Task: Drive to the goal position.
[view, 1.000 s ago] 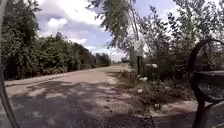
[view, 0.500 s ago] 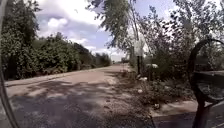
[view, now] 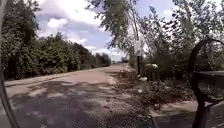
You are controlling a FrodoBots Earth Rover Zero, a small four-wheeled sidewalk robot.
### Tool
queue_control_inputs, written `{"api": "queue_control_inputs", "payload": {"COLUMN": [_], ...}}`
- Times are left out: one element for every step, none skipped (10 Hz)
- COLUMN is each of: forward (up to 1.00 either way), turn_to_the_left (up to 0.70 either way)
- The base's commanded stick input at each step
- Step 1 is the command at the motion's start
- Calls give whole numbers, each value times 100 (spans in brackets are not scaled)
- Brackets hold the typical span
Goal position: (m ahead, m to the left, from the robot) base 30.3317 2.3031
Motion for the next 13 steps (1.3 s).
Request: {"api": "queue_control_inputs", "payload": {"forward": [5,5,5,5,5,5,5,5,5,5,5,5,5], "turn_to_the_left": [0,0,0,0,0,0,0,0,0,0,0,0,0]}}
